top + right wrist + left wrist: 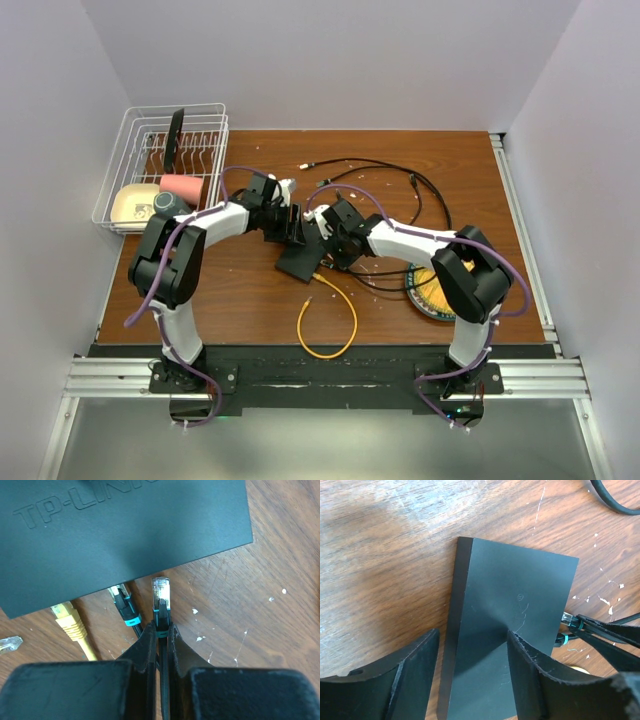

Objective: Insert the plug into the switch port

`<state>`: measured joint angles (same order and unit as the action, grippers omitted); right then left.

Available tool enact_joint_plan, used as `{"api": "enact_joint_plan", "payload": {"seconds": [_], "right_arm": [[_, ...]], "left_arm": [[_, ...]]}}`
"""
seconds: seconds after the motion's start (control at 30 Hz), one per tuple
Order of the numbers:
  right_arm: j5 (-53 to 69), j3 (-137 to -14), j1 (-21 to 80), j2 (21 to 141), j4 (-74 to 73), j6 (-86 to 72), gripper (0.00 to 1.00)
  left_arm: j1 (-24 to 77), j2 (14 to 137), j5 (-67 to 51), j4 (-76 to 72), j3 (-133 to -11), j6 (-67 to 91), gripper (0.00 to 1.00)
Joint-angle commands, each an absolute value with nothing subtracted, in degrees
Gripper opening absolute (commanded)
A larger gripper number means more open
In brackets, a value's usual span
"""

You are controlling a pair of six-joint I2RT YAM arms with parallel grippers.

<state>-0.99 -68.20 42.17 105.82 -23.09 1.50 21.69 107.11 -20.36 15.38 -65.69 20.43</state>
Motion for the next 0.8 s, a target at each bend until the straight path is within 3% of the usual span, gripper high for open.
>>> {"api": "enact_joint_plan", "payload": {"seconds": [0.0, 0.77], "right_arm": [[-1.93, -68.11, 43.07, 105.38, -21.62, 1.5, 0.0], [-3.78, -71.19, 44.47, 107.84, -21.88, 0.79, 0.0]], "left_arm": [[21.27, 108.02, -21.71, 13.89, -66.18, 20.74, 0.6], [21.27, 108.02, -23.38, 12.66, -64.6, 21.71, 0.57]]}}
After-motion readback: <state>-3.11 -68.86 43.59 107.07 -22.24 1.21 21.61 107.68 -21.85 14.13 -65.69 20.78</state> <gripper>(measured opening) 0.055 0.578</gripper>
